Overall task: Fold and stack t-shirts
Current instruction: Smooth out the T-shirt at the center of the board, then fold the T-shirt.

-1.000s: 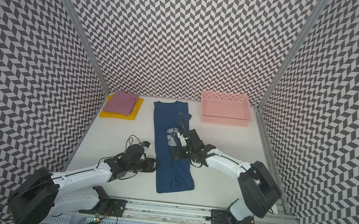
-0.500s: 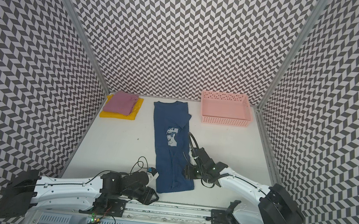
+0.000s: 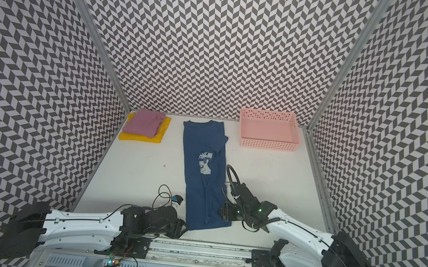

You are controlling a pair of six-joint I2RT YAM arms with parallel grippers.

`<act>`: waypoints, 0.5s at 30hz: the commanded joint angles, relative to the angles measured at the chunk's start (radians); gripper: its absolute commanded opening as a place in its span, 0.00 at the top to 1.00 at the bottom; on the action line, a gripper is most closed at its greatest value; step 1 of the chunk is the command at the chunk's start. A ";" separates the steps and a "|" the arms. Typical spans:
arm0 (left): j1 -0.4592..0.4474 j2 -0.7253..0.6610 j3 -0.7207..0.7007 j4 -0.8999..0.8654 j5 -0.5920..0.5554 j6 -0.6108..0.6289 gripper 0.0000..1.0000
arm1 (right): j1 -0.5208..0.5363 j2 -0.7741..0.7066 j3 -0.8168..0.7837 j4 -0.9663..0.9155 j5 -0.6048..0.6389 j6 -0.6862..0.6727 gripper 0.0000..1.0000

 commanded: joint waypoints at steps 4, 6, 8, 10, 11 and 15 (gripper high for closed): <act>-0.005 -0.019 -0.055 0.163 0.013 0.004 0.53 | 0.018 -0.036 -0.049 0.040 0.008 0.045 0.38; -0.005 -0.009 -0.052 0.162 0.014 0.008 0.54 | 0.020 -0.048 -0.063 0.053 0.002 0.053 0.38; -0.005 0.003 -0.052 0.177 0.010 0.018 0.54 | 0.023 -0.052 -0.075 0.068 -0.004 0.059 0.38; -0.003 0.021 -0.047 0.197 -0.006 0.035 0.54 | 0.027 -0.046 -0.082 0.076 -0.009 0.061 0.38; -0.003 0.031 -0.044 0.206 -0.011 0.042 0.54 | 0.029 -0.043 -0.084 0.077 -0.009 0.061 0.38; -0.002 0.096 -0.025 0.235 -0.015 0.068 0.54 | 0.040 -0.047 -0.090 0.083 -0.010 0.066 0.38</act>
